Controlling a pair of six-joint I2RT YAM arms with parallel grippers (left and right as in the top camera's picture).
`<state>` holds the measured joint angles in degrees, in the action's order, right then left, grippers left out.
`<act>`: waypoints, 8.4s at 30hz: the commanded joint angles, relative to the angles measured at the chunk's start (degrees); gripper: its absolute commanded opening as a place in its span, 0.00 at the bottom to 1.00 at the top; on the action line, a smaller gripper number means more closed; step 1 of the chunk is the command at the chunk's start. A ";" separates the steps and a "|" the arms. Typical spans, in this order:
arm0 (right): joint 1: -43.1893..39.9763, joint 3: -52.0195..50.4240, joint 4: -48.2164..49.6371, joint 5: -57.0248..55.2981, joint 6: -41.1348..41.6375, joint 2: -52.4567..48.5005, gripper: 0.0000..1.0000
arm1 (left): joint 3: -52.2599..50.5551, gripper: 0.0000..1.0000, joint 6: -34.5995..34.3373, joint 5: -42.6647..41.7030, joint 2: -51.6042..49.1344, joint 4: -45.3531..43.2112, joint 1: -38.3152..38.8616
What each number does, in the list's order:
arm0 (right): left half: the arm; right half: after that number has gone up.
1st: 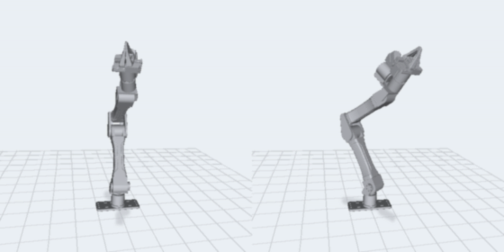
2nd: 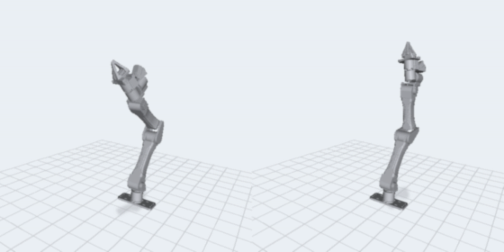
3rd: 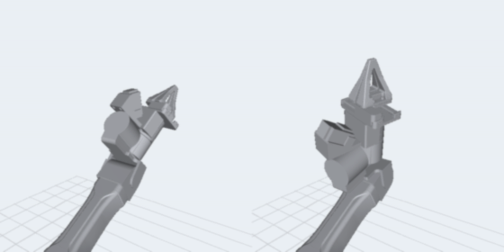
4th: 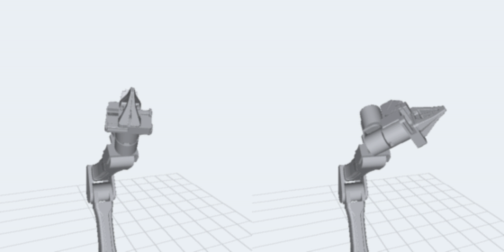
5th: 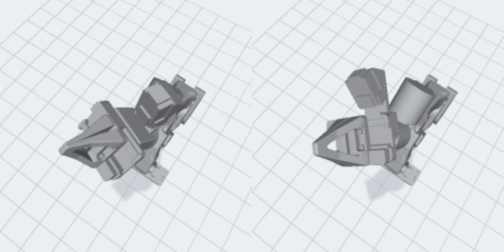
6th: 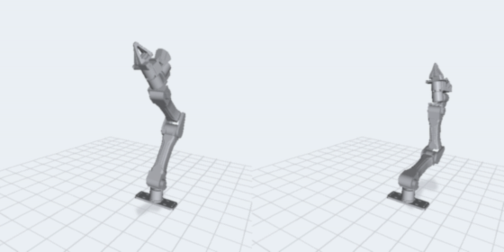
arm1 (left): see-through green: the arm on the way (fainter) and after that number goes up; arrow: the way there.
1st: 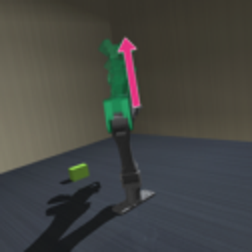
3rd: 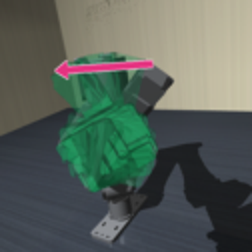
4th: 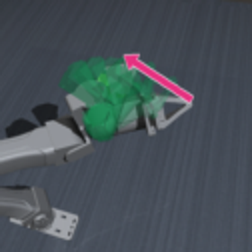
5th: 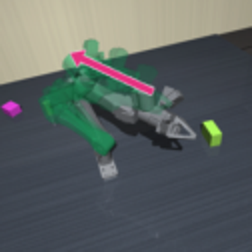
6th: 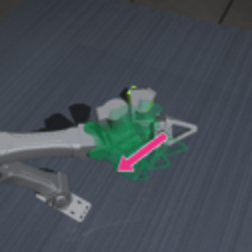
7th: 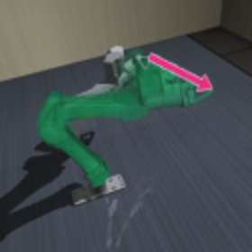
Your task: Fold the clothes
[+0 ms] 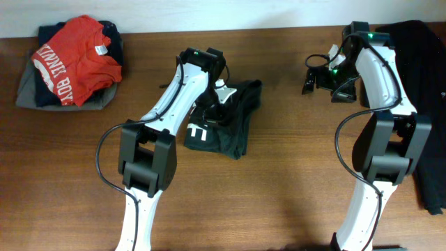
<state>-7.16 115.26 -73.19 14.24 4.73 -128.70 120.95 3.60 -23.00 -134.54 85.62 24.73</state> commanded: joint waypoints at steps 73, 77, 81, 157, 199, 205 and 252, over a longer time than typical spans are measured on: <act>16.63 -2.21 -2.84 30.25 -8.35 -4.42 0.04 | -2.21 0.98 -5.29 7.30 0.39 -9.75 -8.85; 16.63 -5.95 -0.79 30.10 -8.37 -5.66 0.04 | -2.64 0.98 -5.29 7.32 -1.53 -10.62 -8.79; 16.63 -9.64 2.16 30.10 -8.35 -6.36 0.04 | -2.69 0.98 -5.29 7.82 -3.65 -11.26 -8.81; 11.76 -8.41 1.75 31.15 -6.38 -2.10 0.04 | 14.93 0.99 -6.80 22.60 -4.07 4.50 -11.91; 10.73 -1.46 10.36 19.28 3.74 -8.57 0.04 | 16.33 0.98 -3.34 19.39 -13.09 -3.74 -12.90; 10.95 8.46 -8.66 30.84 -11.04 -6.27 0.04 | 25.24 0.99 -4.09 19.34 -13.09 4.44 -12.48; 16.81 -9.62 -2.56 16.94 -1.68 -5.16 0.06 | 15.08 0.99 -9.18 21.14 -13.20 9.05 -15.06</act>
<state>11.27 100.92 -74.61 37.04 1.85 -135.39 136.07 -4.38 -2.44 -147.57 94.72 10.44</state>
